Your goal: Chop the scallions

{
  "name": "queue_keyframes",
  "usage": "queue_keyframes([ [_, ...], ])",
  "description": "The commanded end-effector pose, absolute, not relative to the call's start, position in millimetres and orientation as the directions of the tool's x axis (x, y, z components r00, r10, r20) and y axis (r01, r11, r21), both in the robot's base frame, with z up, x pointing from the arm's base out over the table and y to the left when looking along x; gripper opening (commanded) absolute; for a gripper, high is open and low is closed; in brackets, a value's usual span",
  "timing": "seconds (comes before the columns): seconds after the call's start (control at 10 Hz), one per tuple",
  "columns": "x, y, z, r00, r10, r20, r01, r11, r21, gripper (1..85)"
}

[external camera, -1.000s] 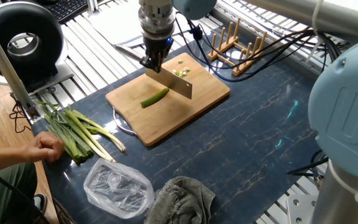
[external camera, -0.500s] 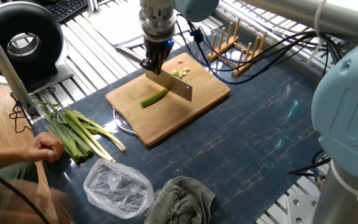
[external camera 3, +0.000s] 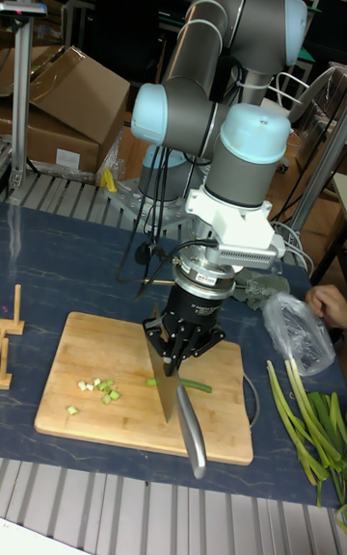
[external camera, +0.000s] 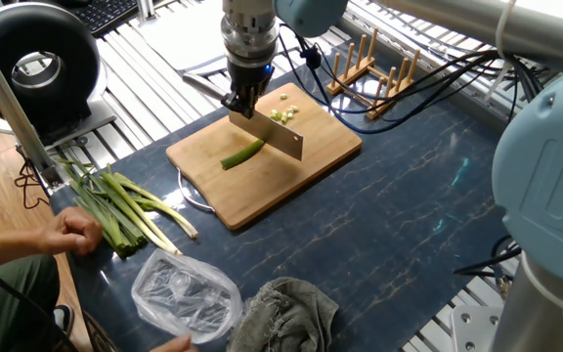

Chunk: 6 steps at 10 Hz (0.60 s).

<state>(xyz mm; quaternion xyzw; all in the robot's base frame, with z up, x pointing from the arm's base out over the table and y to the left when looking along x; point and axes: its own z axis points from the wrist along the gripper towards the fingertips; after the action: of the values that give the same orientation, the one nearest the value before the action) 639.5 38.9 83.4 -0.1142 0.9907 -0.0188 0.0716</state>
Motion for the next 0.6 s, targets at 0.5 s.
queue_keyframes([
  [0.5,626.5,36.3,88.0,-0.964,-0.231,-0.134,-0.228,0.973,-0.039,1.3],
])
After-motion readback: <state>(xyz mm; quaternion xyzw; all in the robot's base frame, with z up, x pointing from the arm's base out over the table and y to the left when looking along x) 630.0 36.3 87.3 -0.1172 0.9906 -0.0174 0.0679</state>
